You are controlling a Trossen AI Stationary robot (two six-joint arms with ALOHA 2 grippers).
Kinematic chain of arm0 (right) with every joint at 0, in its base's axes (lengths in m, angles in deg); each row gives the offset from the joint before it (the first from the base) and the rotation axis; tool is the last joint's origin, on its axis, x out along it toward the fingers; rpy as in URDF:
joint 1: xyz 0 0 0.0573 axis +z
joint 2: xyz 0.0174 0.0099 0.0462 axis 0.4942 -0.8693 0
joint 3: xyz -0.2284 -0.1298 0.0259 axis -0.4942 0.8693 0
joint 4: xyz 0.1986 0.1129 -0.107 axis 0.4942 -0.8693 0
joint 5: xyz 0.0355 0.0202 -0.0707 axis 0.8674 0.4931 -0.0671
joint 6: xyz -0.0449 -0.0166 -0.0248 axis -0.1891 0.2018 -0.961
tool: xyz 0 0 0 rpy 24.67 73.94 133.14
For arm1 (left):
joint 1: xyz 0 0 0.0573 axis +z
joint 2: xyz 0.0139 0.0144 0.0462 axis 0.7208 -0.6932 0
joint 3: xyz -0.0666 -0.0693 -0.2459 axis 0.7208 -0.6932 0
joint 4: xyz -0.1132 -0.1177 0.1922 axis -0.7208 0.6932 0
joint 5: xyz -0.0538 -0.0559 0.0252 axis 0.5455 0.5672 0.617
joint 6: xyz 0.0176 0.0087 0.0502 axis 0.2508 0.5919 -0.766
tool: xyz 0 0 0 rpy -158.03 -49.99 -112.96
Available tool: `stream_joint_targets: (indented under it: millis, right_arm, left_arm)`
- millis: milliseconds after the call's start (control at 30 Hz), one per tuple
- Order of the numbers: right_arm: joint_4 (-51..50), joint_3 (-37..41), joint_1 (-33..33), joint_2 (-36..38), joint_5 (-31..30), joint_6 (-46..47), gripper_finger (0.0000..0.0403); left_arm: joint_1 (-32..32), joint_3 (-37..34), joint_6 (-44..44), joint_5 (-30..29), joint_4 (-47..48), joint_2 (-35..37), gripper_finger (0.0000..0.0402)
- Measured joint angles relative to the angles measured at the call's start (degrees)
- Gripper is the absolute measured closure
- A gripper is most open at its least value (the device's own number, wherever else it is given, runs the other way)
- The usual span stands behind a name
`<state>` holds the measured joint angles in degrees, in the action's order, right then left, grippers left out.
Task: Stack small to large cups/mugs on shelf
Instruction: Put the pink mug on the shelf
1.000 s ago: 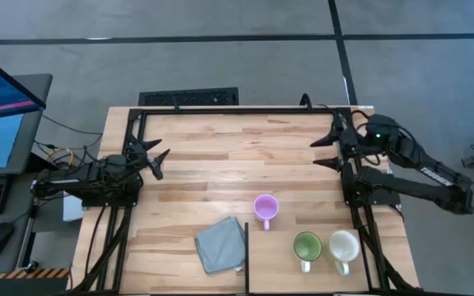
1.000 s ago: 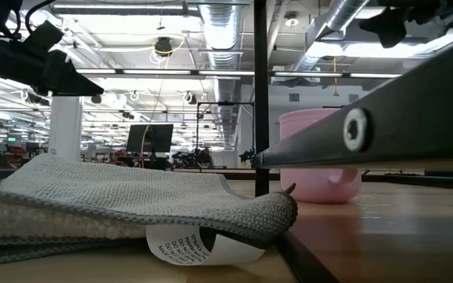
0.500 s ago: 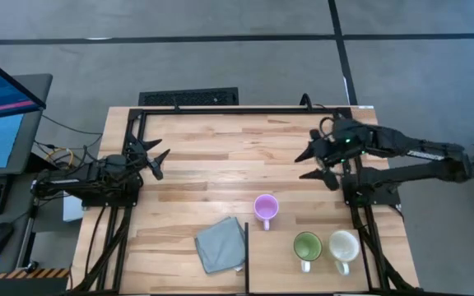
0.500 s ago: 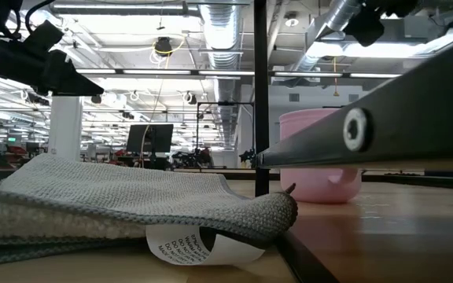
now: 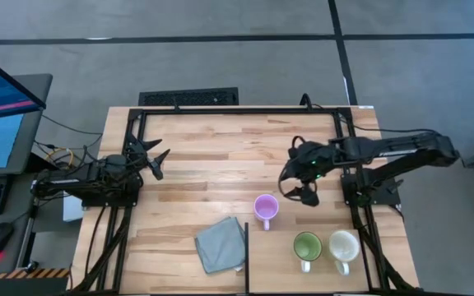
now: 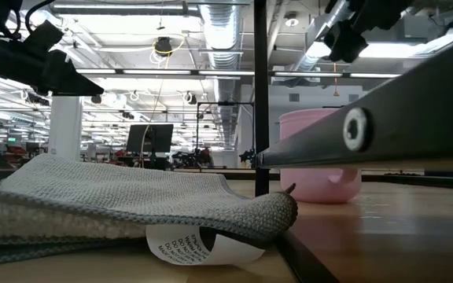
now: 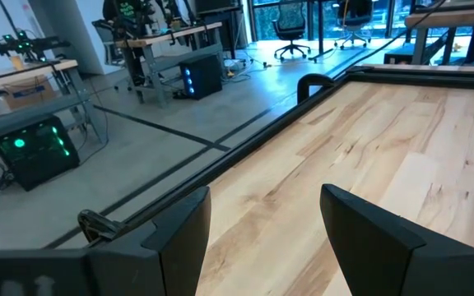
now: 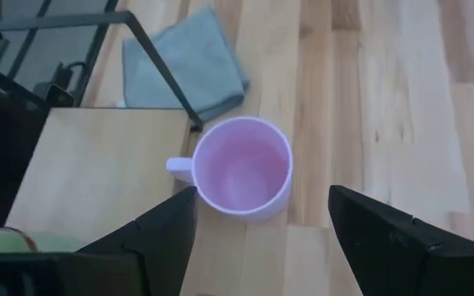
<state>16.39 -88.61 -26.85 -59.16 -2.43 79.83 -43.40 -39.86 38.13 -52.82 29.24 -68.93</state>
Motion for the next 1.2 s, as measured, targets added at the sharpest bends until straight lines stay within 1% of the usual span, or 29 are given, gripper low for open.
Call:
stream_joint_targets:
  millis: [467, 767, 1200]
  right_arm:
    - [2.1, -0.1, -0.1, -9.2, 0.0, 0.7, 0.0106]
    - [7.9, -0.1, -0.1, -14.4, 0.1, 0.7, 0.0106]
    - [12.1, -0.1, -0.1, -21.5, 0.2, 0.7, 0.0106]
  left_arm:
    - [0.0, 0.0, -1.1, 0.0, 0.0, 0.0, 0.0179]
    - [0.0, 0.0, -2.2, -0.1, 0.0, 0.0, 0.0179]
    - [0.0, 0.0, -2.2, -0.1, 1.1, 0.0, 0.0179]
